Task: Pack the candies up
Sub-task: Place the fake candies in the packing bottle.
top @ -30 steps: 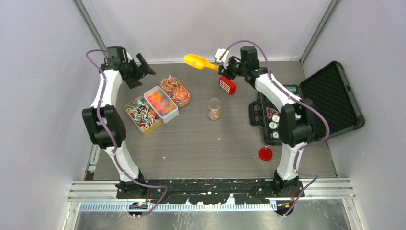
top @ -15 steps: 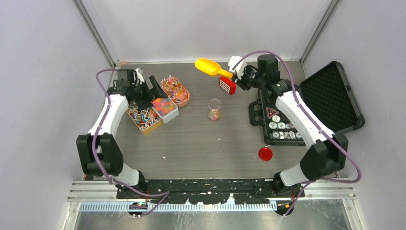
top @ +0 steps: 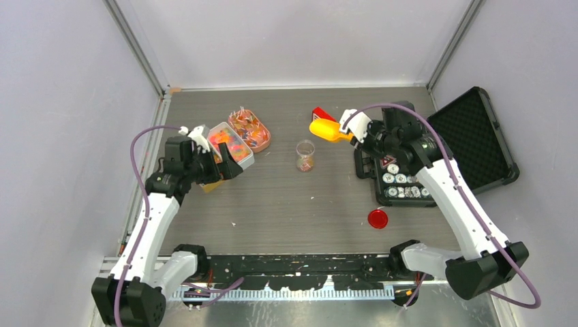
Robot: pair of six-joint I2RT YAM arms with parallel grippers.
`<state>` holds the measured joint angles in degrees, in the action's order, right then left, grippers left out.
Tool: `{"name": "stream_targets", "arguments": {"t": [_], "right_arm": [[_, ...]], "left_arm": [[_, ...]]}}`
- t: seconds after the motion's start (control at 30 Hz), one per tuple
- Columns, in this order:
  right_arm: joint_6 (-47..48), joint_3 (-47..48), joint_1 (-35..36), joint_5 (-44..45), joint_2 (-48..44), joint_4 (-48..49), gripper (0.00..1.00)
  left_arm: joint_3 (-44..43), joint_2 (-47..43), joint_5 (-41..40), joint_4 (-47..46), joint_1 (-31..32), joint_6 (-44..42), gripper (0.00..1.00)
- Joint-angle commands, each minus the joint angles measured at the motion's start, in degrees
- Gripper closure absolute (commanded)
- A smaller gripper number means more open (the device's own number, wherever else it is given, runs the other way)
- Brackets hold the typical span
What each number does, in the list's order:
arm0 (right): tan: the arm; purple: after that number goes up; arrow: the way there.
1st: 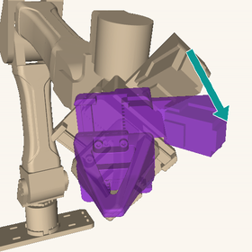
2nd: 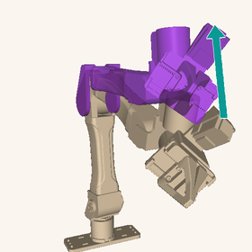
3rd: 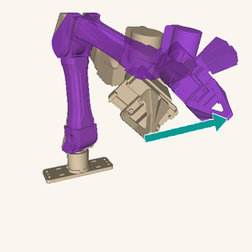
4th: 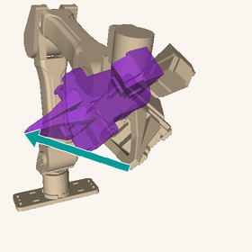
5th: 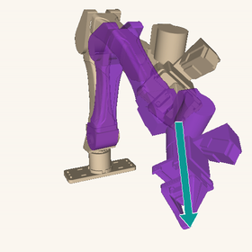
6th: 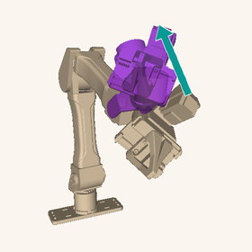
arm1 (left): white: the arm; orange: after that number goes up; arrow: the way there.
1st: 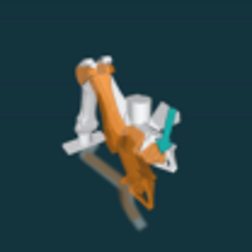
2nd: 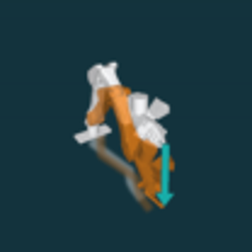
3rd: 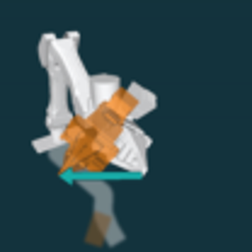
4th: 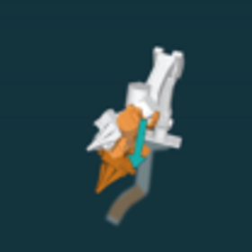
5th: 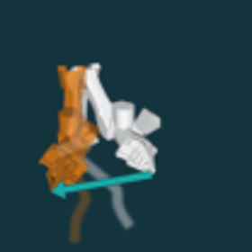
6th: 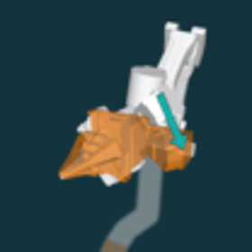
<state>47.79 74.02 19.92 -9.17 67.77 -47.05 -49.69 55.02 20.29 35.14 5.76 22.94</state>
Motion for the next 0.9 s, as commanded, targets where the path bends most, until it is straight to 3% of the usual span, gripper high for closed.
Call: {"name": "stream_targets", "arguments": {"t": [0.0, 0.33, 0.87], "right_arm": [[0.89, 1.19, 1.42, 4.43, -2.68, -4.71, 1.0], [2.58, 3.7, 7.35, 15.1, -0.41, -9.07, 1.0], [4.01, 10.05, 15.05, 23.5, 7.37, -11.23, 1.0]], "left_arm": [[0.74, -3.01, -0.93, -2.66, 0.8, -2.61, 0.0], [-0.04, -3.1, -0.46, -1.56, 1.25, -3.28, 0.0], [-0.14, -2.62, 0.03, -1.3, 1.45, -3.31, 0.0]]}}
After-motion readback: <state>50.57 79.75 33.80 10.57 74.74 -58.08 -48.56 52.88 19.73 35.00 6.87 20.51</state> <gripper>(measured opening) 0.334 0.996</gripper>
